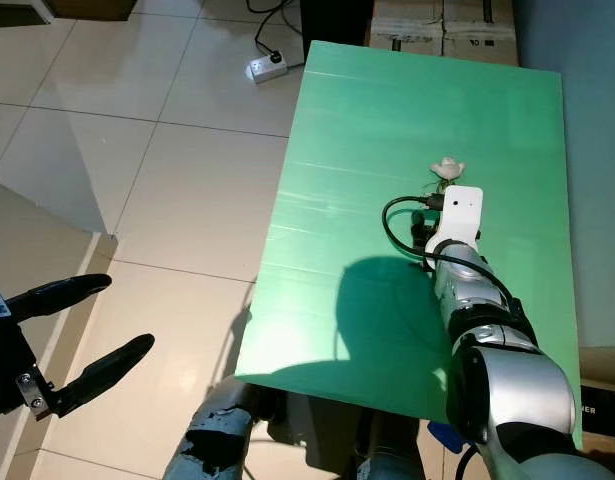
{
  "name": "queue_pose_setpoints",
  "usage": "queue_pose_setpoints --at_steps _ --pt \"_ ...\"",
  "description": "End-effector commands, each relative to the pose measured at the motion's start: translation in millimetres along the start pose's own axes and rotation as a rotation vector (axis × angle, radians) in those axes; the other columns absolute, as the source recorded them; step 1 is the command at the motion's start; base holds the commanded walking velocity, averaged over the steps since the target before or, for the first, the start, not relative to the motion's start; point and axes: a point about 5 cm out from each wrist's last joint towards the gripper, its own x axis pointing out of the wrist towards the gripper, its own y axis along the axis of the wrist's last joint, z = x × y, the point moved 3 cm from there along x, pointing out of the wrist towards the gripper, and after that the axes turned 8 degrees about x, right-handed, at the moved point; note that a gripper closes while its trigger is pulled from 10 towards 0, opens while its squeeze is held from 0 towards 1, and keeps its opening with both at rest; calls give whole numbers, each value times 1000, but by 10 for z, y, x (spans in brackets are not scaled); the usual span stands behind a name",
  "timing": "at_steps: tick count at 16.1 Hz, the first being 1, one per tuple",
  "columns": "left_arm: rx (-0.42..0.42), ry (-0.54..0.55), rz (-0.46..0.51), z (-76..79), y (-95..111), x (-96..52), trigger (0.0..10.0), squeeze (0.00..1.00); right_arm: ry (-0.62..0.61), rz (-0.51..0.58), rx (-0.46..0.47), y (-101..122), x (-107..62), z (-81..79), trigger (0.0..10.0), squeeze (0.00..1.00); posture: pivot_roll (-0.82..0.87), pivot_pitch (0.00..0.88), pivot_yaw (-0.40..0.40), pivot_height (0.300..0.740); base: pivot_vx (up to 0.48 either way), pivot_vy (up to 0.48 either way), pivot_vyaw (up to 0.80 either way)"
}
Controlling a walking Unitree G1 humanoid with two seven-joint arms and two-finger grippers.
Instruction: Hang keys on a hook
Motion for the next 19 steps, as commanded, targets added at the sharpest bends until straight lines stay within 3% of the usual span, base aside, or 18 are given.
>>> queue_pose_setpoints --at_steps 1,5,19 --pt "-17 -39 -3 45 -12 5 10000 0 -42 -75 16 -227 -50 121 0 0 426 390 128 740 0 0 0" --pt "-16 -44 2 18 -21 32 10000 0 -57 -74 26 -228 -60 188 0 0 422 381 131 740 0 0 0" --pt "-8 -30 13 14 -27 87 10000 0 -44 -60 31 -186 -49 164 0 0 417 369 119 740 0 0 0"
